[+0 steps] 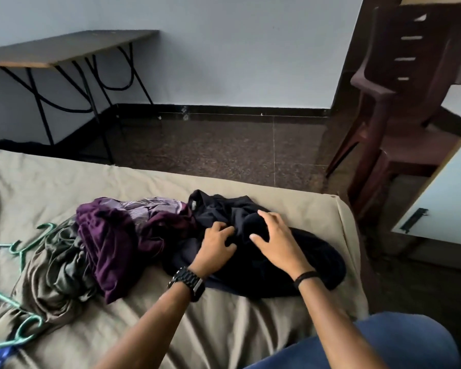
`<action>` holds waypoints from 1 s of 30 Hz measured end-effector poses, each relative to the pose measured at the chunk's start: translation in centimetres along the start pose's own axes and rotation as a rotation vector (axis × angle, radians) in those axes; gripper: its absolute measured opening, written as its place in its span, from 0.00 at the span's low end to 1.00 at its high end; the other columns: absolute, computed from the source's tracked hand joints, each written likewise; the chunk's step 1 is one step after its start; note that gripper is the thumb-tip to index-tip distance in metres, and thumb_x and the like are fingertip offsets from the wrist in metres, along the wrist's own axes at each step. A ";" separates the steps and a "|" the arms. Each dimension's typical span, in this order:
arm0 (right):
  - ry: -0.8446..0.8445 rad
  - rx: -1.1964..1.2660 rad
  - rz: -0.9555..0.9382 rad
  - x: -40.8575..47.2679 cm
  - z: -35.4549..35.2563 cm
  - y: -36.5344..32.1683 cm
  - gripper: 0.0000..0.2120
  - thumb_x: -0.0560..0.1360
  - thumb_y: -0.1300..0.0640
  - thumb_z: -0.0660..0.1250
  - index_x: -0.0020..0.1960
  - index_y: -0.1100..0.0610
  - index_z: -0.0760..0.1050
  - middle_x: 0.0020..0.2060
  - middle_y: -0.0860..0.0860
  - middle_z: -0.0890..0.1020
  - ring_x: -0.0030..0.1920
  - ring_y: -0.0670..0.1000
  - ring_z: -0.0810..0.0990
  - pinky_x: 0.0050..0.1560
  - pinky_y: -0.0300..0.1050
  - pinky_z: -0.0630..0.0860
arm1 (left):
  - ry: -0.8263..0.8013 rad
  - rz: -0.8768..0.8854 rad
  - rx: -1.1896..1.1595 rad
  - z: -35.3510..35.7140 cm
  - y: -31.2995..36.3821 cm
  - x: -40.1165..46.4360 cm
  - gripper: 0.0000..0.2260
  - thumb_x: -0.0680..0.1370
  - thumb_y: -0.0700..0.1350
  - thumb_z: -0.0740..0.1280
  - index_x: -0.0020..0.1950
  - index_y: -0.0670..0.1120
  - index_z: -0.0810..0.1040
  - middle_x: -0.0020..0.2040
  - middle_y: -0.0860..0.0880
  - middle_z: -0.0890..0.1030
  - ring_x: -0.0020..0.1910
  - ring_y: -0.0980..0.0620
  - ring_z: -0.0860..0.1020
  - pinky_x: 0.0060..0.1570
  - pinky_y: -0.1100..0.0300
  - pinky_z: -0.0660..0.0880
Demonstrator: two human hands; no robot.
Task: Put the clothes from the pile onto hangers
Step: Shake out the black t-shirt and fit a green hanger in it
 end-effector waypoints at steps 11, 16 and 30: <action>0.312 0.118 0.176 -2.8 0.7 3.2 0.06 0.69 0.61 0.68 0.41 0.59 0.71 0.35 0.51 0.77 0.38 0.55 0.75 0.37 0.45 0.66 | 0.372 -0.379 -0.470 -3.0 -2.1 2.7 0.29 0.74 0.38 0.67 0.72 0.43 0.62 0.61 0.44 0.65 0.59 0.43 0.70 0.65 0.52 0.68; 0.354 0.105 0.266 -3.7 0.1 4.0 0.08 0.71 0.60 0.68 0.49 0.62 0.75 0.43 0.55 0.80 0.46 0.59 0.78 0.41 0.43 0.67 | -0.057 -0.342 -0.545 -1.5 -0.2 5.1 0.02 0.76 0.41 0.69 0.47 0.45 0.78 0.51 0.39 0.81 0.53 0.41 0.80 0.56 0.47 0.77; 0.261 0.471 -0.063 -0.8 -9.2 -0.1 0.29 0.74 0.62 0.69 0.69 0.43 0.65 0.57 0.43 0.75 0.51 0.44 0.79 0.52 0.37 0.75 | 0.149 0.547 -0.536 -7.8 11.4 3.6 0.13 0.70 0.39 0.69 0.48 0.55 0.82 0.46 0.51 0.74 0.47 0.60 0.76 0.51 0.69 0.71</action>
Point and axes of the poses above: each hand's wrist, its own x-axis towards the middle knuckle, its own z-axis out of the palm, y = z × x, the point moved 3 cm from there along x, towards the middle knuckle
